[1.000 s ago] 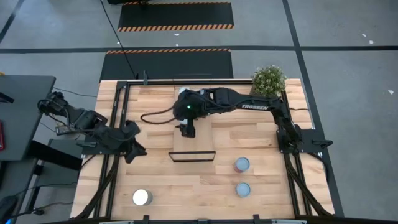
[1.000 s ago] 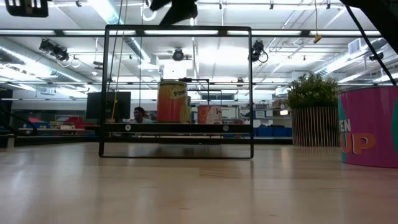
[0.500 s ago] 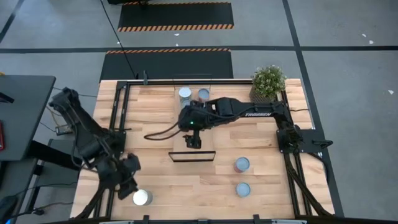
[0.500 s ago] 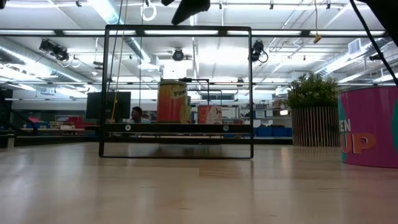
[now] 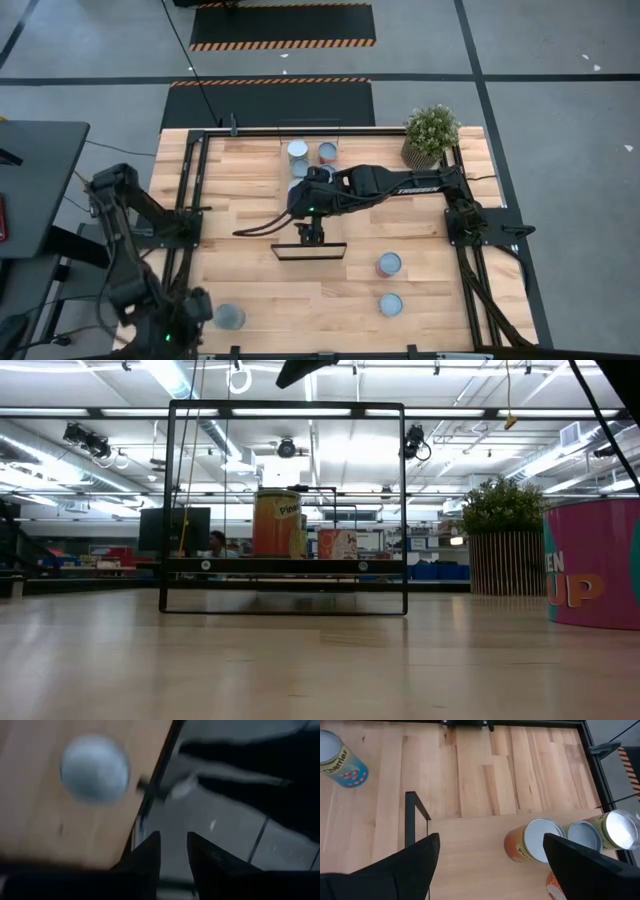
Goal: Pick and place cans onto a shelf
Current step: Put the red can on the shelf
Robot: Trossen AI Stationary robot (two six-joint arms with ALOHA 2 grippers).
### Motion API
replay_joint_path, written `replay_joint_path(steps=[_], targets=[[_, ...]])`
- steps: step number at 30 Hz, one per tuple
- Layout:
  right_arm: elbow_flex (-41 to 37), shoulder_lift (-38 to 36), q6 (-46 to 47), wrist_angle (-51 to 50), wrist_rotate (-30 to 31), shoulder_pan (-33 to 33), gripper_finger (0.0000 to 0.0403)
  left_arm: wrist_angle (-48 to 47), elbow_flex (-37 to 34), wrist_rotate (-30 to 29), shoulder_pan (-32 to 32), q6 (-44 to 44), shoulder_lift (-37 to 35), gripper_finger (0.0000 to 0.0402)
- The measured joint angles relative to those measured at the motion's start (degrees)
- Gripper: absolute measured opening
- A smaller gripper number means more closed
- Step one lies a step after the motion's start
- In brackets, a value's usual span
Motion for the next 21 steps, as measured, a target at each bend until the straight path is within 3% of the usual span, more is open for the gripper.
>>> replay_joint_path(steps=[2, 6, 13, 21], targets=[[0.0, 0.0, 0.7, -0.5, 0.0, 0.0, 0.0363, 0.1, 0.0, 2.9, -2.0, -3.2, 1.7, 0.0121], [0.0, 0.0, 1.2, -0.8, -0.1, 0.2, 0.0363, 0.1, 0.0, 2.4, -5.5, -9.7, 3.6, 0.0187], [0.0, 0.0, 1.2, -0.8, -0.2, 0.5, 0.0363, 0.5, -4.0, 0.6, -6.2, -9.0, 7.5, 0.0312], [0.0, 0.0, 2.0, -0.8, -1.7, 0.5, 0.0363, 0.8, -9.5, -0.2, -2.5, -3.0, 9.3, 0.0340]])
